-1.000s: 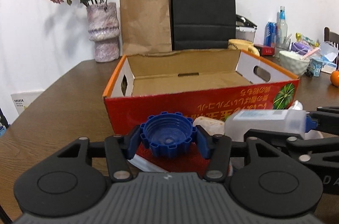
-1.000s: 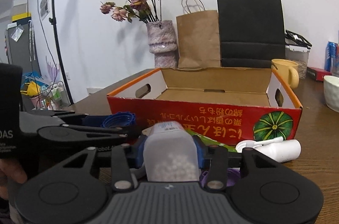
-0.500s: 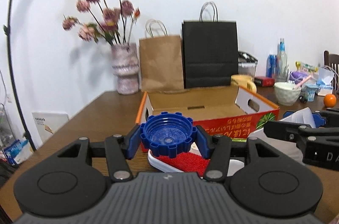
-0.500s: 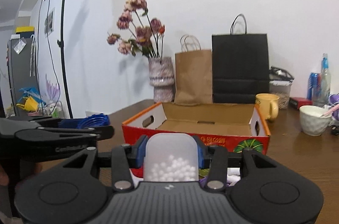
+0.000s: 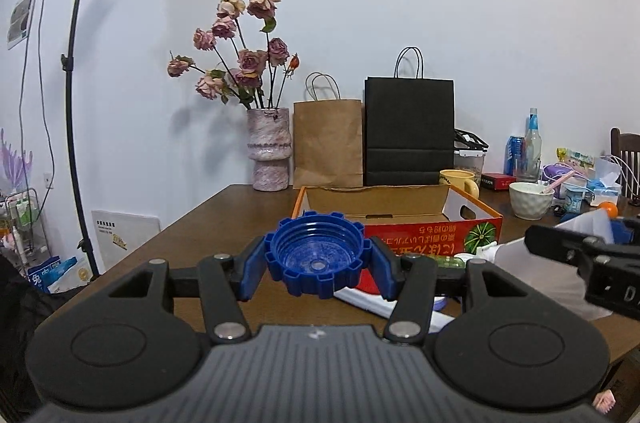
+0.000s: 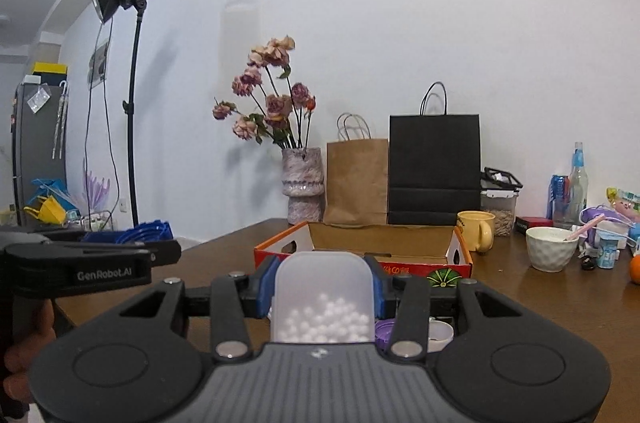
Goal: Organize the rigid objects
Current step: 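Lift the blue cap with the left tool while the right tool lifts the bead container, then lower the blue cap into the cardboard box with the left tool while the right tool drops the container in, then withdraw both tools from the box back toward the table items, then grasp the white lint roller by its red pad with the left tool, then carry the lint roller into the cardboard box with the left tool and release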
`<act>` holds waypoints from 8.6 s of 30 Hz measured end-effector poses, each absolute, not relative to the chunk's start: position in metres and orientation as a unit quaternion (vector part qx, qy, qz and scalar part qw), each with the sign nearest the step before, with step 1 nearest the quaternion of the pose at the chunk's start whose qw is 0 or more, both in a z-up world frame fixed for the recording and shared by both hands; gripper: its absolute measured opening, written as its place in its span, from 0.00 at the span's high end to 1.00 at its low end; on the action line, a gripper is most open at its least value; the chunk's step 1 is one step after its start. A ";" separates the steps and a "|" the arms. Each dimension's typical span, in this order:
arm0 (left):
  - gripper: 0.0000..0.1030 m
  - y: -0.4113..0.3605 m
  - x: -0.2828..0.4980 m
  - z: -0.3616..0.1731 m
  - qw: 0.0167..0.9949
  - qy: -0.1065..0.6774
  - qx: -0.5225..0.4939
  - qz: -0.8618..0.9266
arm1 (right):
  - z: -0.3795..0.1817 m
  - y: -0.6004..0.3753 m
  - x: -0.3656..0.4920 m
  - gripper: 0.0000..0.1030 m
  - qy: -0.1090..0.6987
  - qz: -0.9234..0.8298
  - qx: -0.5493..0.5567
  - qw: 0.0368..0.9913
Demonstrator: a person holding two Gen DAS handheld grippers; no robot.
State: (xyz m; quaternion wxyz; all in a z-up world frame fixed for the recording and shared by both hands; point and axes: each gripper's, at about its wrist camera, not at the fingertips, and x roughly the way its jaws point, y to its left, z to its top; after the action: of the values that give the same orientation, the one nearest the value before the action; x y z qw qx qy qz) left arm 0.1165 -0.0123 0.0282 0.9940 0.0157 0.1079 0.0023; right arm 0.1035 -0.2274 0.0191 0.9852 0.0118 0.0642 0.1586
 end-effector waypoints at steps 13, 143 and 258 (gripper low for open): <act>0.47 -0.011 0.111 0.028 0.995 0.103 0.015 0.000 | 0.019 -0.234 0.100 0.57 0.062 0.150 0.018 0.987; 0.00 0.050 0.108 -0.014 0.995 0.101 -0.004 -0.024 | -0.028 -0.263 0.082 0.01 0.137 0.127 0.018 0.982; 0.42 0.018 0.279 0.035 0.979 0.174 -0.099 -0.028 | 0.010 -0.273 0.297 0.88 0.205 0.129 0.131 0.961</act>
State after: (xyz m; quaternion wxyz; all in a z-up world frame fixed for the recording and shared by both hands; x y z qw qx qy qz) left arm 0.2785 0.0183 0.0349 0.9793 -0.0993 0.1743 -0.0282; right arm 0.2972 -0.2728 0.0105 0.9613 0.1311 0.2047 0.1295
